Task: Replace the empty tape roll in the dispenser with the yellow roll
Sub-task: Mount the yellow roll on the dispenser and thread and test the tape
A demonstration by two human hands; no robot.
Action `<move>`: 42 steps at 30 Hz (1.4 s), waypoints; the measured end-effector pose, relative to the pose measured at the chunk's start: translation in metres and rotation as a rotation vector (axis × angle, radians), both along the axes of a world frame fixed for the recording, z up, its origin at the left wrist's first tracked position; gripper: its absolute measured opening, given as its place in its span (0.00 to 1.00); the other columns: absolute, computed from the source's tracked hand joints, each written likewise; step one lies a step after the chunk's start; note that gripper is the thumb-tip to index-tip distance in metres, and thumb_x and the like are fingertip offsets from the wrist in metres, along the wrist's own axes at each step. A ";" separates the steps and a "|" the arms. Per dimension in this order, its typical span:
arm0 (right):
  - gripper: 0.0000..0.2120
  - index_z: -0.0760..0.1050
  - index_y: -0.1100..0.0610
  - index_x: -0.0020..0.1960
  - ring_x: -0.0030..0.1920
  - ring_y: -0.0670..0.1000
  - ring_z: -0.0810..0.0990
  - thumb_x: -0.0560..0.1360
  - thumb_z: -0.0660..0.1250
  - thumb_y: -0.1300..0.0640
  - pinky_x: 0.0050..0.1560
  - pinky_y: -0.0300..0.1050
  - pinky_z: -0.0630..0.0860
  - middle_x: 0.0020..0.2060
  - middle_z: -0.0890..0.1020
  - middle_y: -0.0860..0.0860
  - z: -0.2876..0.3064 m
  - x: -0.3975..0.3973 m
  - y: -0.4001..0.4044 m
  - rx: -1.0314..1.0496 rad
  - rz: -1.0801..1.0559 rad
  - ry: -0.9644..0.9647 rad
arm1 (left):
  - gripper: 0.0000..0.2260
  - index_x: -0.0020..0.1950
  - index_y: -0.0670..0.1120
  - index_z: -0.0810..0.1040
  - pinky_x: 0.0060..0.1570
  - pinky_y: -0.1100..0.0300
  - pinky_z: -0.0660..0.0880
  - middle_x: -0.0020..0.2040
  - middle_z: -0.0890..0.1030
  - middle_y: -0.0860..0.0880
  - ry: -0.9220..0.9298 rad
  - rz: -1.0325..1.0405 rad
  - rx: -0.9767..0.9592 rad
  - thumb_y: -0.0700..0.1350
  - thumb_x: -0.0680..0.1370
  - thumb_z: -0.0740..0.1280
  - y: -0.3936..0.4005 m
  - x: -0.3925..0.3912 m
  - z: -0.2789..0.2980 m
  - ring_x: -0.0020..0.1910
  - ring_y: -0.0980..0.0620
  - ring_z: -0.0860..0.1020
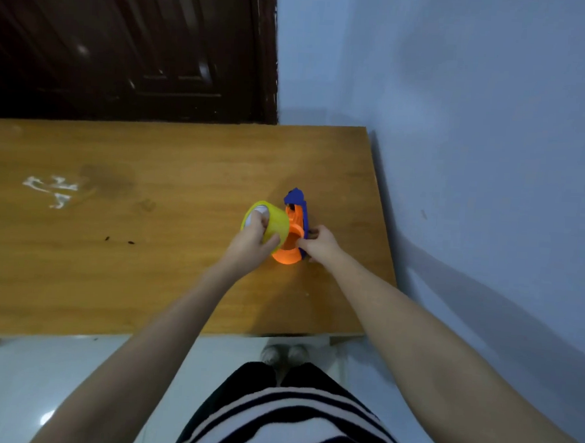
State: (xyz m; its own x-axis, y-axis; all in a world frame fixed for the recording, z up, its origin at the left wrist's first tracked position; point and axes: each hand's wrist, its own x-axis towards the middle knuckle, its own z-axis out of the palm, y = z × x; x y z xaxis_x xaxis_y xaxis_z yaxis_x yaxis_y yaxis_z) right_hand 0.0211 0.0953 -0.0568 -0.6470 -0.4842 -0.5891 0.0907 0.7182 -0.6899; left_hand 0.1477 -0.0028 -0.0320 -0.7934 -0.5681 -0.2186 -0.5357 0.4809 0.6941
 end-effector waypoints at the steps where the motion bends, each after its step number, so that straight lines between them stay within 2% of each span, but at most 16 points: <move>1: 0.23 0.67 0.63 0.67 0.60 0.59 0.77 0.74 0.68 0.59 0.56 0.54 0.77 0.62 0.76 0.59 0.000 0.000 -0.001 0.007 0.002 -0.003 | 0.11 0.49 0.43 0.60 0.36 0.53 0.64 0.35 0.66 0.48 -0.011 0.000 0.016 0.45 0.79 0.63 0.000 0.000 -0.002 0.35 0.45 0.70; 4: 0.24 0.67 0.61 0.67 0.60 0.57 0.77 0.73 0.68 0.59 0.54 0.52 0.78 0.63 0.75 0.57 0.002 -0.002 -0.003 0.018 0.001 -0.027 | 0.11 0.49 0.44 0.60 0.37 0.54 0.65 0.36 0.68 0.49 -0.060 -0.007 0.048 0.45 0.80 0.62 0.002 0.001 -0.007 0.37 0.45 0.70; 7: 0.27 0.66 0.59 0.70 0.62 0.56 0.75 0.73 0.69 0.58 0.53 0.49 0.78 0.65 0.74 0.55 0.004 -0.007 0.000 0.027 0.015 -0.053 | 0.11 0.50 0.44 0.61 0.37 0.52 0.67 0.42 0.72 0.42 -0.080 -0.020 0.061 0.46 0.80 0.62 0.003 0.005 -0.014 0.41 0.39 0.77; 9: 0.28 0.66 0.58 0.71 0.64 0.55 0.75 0.74 0.69 0.59 0.52 0.47 0.78 0.66 0.73 0.55 0.007 -0.011 0.004 0.030 0.028 -0.071 | 0.10 0.51 0.44 0.62 0.37 0.50 0.70 0.43 0.73 0.42 -0.084 -0.013 0.066 0.47 0.80 0.62 0.004 0.006 -0.016 0.44 0.37 0.79; 14: 0.29 0.65 0.58 0.73 0.66 0.55 0.74 0.74 0.69 0.60 0.55 0.48 0.78 0.68 0.71 0.56 0.012 -0.028 0.013 0.065 0.098 -0.056 | 0.10 0.52 0.44 0.61 0.35 0.52 0.67 0.40 0.73 0.41 -0.098 -0.018 0.036 0.47 0.80 0.62 0.007 0.007 -0.014 0.38 0.41 0.76; 17: 0.28 0.65 0.58 0.72 0.67 0.56 0.73 0.74 0.68 0.62 0.57 0.49 0.78 0.69 0.71 0.56 0.014 -0.037 0.017 0.078 0.122 -0.036 | 0.10 0.52 0.46 0.61 0.37 0.50 0.71 0.44 0.75 0.42 -0.107 -0.021 0.010 0.47 0.80 0.62 0.008 0.008 -0.015 0.41 0.42 0.78; 21: 0.28 0.64 0.58 0.73 0.68 0.56 0.71 0.75 0.67 0.62 0.58 0.49 0.77 0.70 0.69 0.57 0.016 -0.042 0.020 0.080 0.147 -0.039 | 0.11 0.57 0.45 0.63 0.39 0.55 0.71 0.47 0.75 0.46 -0.109 -0.004 0.005 0.47 0.80 0.62 0.010 0.011 -0.014 0.44 0.47 0.77; 23: 0.28 0.65 0.58 0.73 0.68 0.56 0.71 0.75 0.67 0.62 0.57 0.48 0.77 0.70 0.69 0.56 0.016 -0.041 0.020 0.067 0.151 -0.046 | 0.13 0.59 0.43 0.64 0.40 0.52 0.73 0.47 0.76 0.46 -0.109 0.013 0.016 0.48 0.80 0.62 0.009 0.015 -0.013 0.44 0.46 0.78; 25: 0.27 0.65 0.58 0.73 0.68 0.56 0.71 0.75 0.67 0.63 0.57 0.48 0.77 0.70 0.70 0.56 0.016 -0.039 0.021 0.051 0.146 -0.047 | 0.11 0.56 0.44 0.63 0.40 0.50 0.73 0.46 0.76 0.46 -0.096 0.017 0.038 0.47 0.80 0.62 0.009 0.022 -0.014 0.43 0.45 0.78; 28: 0.25 0.67 0.58 0.71 0.68 0.55 0.72 0.75 0.67 0.62 0.61 0.49 0.76 0.69 0.71 0.56 0.013 -0.034 0.024 0.015 0.152 -0.008 | 0.10 0.52 0.46 0.61 0.35 0.52 0.69 0.40 0.73 0.46 -0.056 -0.006 0.068 0.47 0.80 0.63 0.013 0.034 -0.018 0.38 0.46 0.75; 30: 0.24 0.69 0.59 0.70 0.68 0.54 0.72 0.75 0.67 0.62 0.65 0.50 0.73 0.68 0.73 0.56 0.010 -0.028 0.028 -0.008 0.173 0.034 | 0.10 0.51 0.46 0.61 0.34 0.57 0.68 0.39 0.73 0.46 -0.037 -0.016 0.079 0.46 0.80 0.63 0.016 0.042 -0.020 0.38 0.47 0.75; 32: 0.23 0.69 0.59 0.70 0.68 0.53 0.72 0.76 0.67 0.61 0.68 0.49 0.70 0.68 0.73 0.56 0.007 -0.021 0.033 -0.018 0.187 0.068 | 0.10 0.52 0.47 0.60 0.38 0.58 0.70 0.47 0.78 0.42 -0.026 -0.015 0.101 0.46 0.80 0.63 0.017 0.049 -0.023 0.48 0.44 0.78; 34: 0.22 0.70 0.60 0.70 0.67 0.53 0.72 0.76 0.67 0.60 0.66 0.47 0.69 0.67 0.74 0.56 0.005 -0.015 0.038 -0.029 0.190 0.084 | 0.11 0.53 0.47 0.61 0.50 0.53 0.76 0.58 0.78 0.38 -0.024 -0.010 0.128 0.47 0.80 0.63 0.017 0.055 -0.025 0.59 0.42 0.78; 35: 0.22 0.70 0.60 0.69 0.67 0.53 0.73 0.76 0.67 0.60 0.65 0.45 0.69 0.67 0.75 0.56 0.004 -0.012 0.041 -0.037 0.191 0.088 | 0.11 0.54 0.46 0.62 0.54 0.50 0.76 0.61 0.77 0.38 -0.022 -0.011 0.134 0.47 0.80 0.63 0.018 0.057 -0.025 0.62 0.42 0.77; 39: 0.22 0.70 0.59 0.69 0.65 0.52 0.74 0.76 0.66 0.58 0.61 0.43 0.69 0.65 0.76 0.55 0.002 -0.004 0.049 -0.052 0.206 0.108 | 0.14 0.60 0.41 0.63 0.57 0.46 0.76 0.61 0.77 0.40 -0.021 0.013 0.153 0.46 0.80 0.63 0.019 0.061 -0.025 0.63 0.43 0.76; 42: 0.22 0.70 0.59 0.69 0.64 0.51 0.75 0.76 0.67 0.56 0.60 0.42 0.70 0.64 0.76 0.55 0.003 -0.003 0.051 -0.062 0.211 0.125 | 0.11 0.56 0.43 0.64 0.51 0.45 0.75 0.55 0.78 0.35 -0.001 0.003 0.159 0.47 0.80 0.63 0.018 0.061 -0.026 0.55 0.39 0.79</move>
State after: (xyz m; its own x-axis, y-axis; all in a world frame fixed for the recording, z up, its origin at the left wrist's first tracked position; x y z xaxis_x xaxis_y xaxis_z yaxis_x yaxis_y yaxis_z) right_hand 0.0183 0.1459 -0.0542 -0.5939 -0.6488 -0.4757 -0.1453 0.6681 -0.7297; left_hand 0.2089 0.0152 -0.0578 -0.7914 -0.5286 -0.3069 -0.5377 0.3632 0.7609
